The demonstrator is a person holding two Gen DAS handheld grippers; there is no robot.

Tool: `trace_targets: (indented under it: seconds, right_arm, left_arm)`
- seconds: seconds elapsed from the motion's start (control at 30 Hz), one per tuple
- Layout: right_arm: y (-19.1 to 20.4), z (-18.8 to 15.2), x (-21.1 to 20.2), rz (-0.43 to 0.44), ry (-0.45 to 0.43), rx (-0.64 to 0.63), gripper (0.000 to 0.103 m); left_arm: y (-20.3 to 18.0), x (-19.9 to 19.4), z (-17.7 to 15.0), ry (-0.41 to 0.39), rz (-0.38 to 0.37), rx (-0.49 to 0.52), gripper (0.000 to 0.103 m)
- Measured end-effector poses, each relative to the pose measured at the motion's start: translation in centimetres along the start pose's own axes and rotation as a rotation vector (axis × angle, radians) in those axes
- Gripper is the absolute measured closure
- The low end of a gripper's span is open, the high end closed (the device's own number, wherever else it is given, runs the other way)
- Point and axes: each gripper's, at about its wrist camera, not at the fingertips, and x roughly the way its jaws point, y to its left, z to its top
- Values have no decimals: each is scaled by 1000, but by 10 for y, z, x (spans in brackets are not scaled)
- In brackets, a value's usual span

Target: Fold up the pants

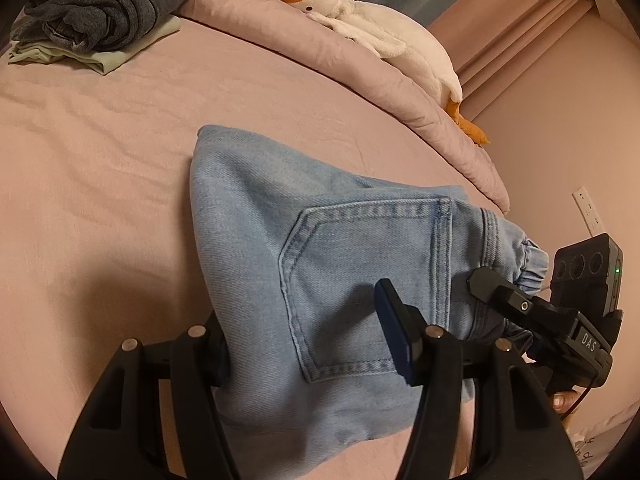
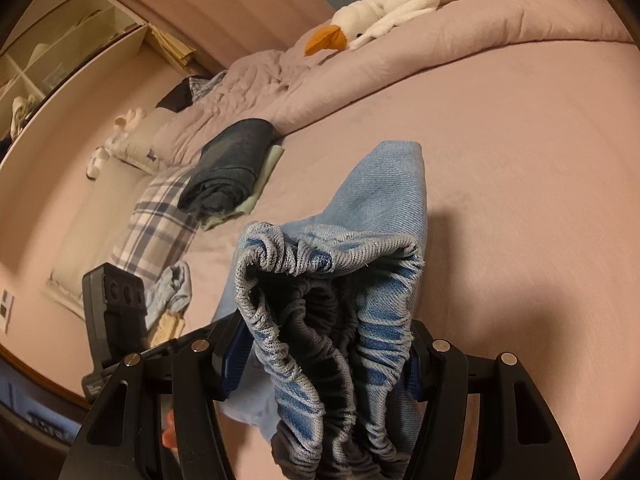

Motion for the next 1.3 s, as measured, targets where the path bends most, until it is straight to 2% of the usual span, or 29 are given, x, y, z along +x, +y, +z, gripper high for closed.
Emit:
trace_targets:
  seconds: [0.43,1.3]
  right_arm:
    - [-1,9,4,6,-10,-5,39]
    - [-4,52,26,6,-29,-38,39]
  left_arm:
    - [6,5,15,-13,16,14,44]
    - [10,25,57,-36,42,53,44]
